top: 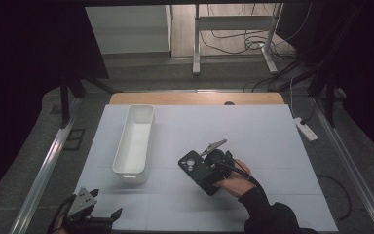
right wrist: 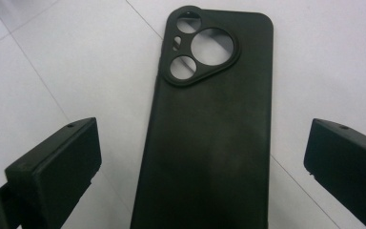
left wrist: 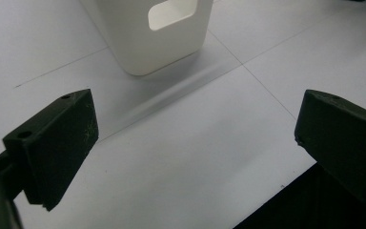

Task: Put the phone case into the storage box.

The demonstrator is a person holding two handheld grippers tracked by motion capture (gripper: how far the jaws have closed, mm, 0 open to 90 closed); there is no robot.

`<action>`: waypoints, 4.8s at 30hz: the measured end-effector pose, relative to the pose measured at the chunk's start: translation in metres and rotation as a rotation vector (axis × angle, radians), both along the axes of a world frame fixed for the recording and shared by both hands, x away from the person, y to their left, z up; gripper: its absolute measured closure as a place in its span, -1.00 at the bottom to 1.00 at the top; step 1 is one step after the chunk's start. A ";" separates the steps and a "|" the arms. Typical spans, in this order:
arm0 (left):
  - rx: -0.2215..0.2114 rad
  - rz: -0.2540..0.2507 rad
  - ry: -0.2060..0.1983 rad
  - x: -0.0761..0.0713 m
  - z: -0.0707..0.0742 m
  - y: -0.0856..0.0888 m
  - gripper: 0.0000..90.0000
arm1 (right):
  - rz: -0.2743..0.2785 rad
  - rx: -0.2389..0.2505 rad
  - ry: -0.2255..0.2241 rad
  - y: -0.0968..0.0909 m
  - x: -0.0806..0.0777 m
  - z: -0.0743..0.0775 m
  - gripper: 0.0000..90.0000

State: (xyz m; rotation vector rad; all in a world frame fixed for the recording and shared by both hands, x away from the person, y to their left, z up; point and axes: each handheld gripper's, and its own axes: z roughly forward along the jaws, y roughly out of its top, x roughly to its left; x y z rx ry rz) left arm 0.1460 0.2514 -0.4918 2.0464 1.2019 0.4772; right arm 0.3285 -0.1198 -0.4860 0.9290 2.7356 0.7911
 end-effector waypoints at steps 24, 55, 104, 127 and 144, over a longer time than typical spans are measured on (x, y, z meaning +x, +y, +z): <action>-0.004 -0.001 0.001 0.000 0.000 0.001 -0.97 | -0.009 -0.099 0.003 0.001 -0.001 -0.036 -1.00; -0.014 -0.012 0.013 0.001 0.001 0.001 -1.00 | -0.031 -0.136 0.009 0.001 -0.001 -0.027 -0.66; -0.119 -0.132 -0.024 0.022 0.021 -0.012 -1.00 | 0.139 0.123 -0.010 -0.056 -0.033 0.017 -0.66; -0.175 -0.321 -0.067 0.055 0.034 -0.041 -1.00 | 0.163 0.212 -0.021 -0.084 -0.054 0.028 -0.66; -0.208 -0.381 -0.089 0.078 0.041 -0.057 -1.00 | 0.165 0.250 -0.024 -0.096 -0.062 0.031 -0.66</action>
